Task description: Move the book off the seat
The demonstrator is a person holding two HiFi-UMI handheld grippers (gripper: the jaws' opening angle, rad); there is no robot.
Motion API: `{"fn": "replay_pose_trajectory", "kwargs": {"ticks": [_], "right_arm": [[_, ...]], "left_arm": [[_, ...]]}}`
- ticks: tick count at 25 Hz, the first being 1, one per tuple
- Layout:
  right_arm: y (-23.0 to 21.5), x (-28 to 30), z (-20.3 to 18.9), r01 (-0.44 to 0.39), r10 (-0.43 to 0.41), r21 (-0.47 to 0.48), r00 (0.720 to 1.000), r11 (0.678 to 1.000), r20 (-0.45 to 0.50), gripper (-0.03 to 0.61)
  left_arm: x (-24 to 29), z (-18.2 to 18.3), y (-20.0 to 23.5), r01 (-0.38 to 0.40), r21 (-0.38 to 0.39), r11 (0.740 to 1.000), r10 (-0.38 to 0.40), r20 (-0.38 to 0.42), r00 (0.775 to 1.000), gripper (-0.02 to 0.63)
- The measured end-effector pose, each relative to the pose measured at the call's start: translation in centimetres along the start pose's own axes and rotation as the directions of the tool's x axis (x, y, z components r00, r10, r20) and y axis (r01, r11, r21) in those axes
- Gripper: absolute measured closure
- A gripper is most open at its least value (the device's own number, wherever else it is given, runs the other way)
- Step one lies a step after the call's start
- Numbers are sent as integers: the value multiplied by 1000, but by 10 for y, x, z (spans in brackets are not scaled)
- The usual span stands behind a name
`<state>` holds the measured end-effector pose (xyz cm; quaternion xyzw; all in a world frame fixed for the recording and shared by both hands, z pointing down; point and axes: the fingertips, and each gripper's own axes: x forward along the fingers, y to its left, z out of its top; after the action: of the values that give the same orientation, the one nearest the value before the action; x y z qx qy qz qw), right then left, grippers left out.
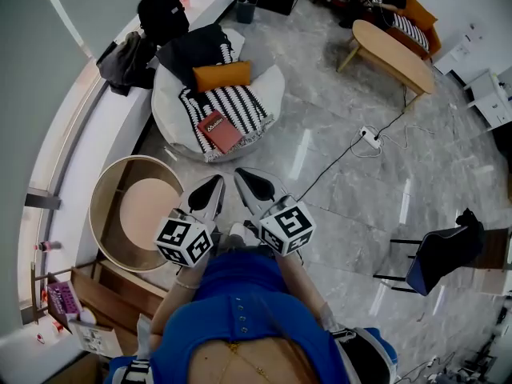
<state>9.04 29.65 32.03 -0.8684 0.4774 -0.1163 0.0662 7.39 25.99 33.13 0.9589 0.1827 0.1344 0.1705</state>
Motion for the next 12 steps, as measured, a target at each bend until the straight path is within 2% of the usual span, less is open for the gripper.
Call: {"fn": "replay_pose_trajectory", "kwargs": {"ticks": [6, 12], "right_arm": [[-19, -6, 6, 2, -2, -1, 1000, 1000, 5, 578], [-41, 2, 13, 22, -22, -6, 1000, 1000, 10, 578]], "left_arm": [[19, 1, -8, 3, -17, 1000, -4, -3, 1000, 614], [37, 5, 2, -5, -22, 1000, 5, -7, 1000, 614]]}}
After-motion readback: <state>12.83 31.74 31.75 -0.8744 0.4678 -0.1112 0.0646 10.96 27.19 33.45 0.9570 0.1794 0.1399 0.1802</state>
